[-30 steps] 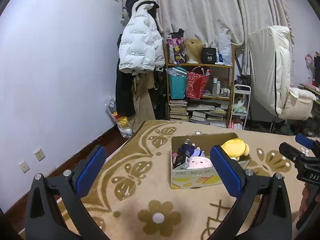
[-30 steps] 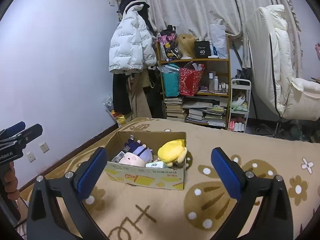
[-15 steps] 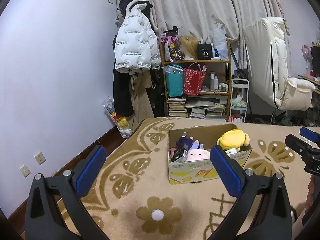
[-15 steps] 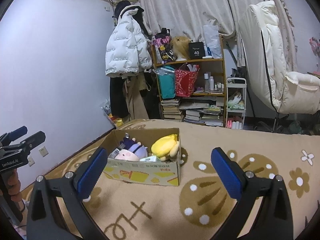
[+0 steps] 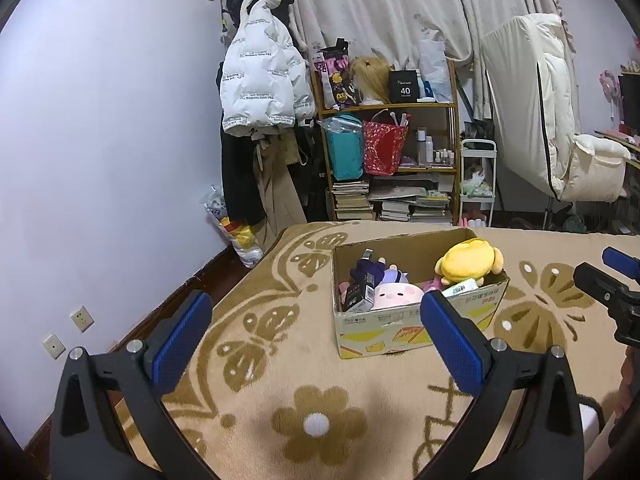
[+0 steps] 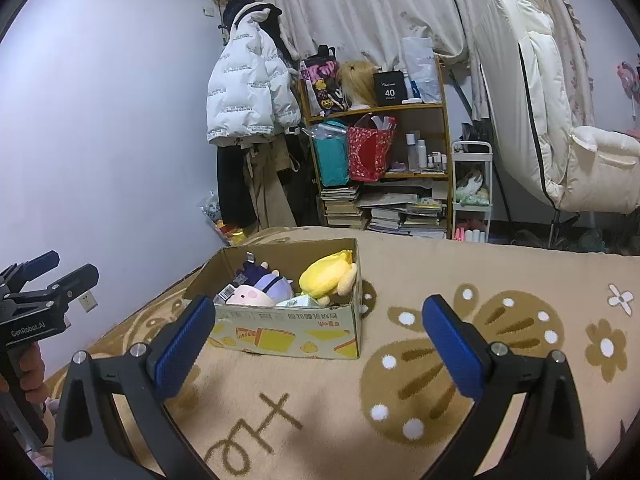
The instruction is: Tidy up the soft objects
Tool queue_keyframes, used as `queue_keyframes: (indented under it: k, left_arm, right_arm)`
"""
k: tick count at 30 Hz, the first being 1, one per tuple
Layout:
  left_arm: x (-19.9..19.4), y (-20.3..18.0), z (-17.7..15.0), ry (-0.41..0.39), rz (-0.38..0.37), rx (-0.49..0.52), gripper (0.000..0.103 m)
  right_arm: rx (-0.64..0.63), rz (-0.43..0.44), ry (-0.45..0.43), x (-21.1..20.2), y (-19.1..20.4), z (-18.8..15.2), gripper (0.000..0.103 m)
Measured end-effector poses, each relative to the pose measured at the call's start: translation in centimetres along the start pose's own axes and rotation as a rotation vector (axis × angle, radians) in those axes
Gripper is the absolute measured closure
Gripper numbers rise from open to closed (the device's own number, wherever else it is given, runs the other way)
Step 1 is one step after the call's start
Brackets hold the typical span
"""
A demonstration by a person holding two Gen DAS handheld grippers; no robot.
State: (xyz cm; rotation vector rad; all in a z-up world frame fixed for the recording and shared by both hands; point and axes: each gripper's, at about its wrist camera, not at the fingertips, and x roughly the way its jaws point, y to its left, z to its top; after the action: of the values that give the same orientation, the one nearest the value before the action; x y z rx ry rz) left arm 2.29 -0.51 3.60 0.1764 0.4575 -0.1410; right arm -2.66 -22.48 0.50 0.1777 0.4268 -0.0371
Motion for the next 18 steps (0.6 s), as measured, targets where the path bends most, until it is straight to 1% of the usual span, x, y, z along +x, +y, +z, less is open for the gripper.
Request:
queue_keyframes:
  k: [18]
  left_arm:
    - [-0.1, -0.06, -0.12, 0.003, -0.014, 0.006, 0.0]
  right_arm:
    - [0.001, -0.002, 0.002, 0.05, 0.05, -0.03, 0.0]
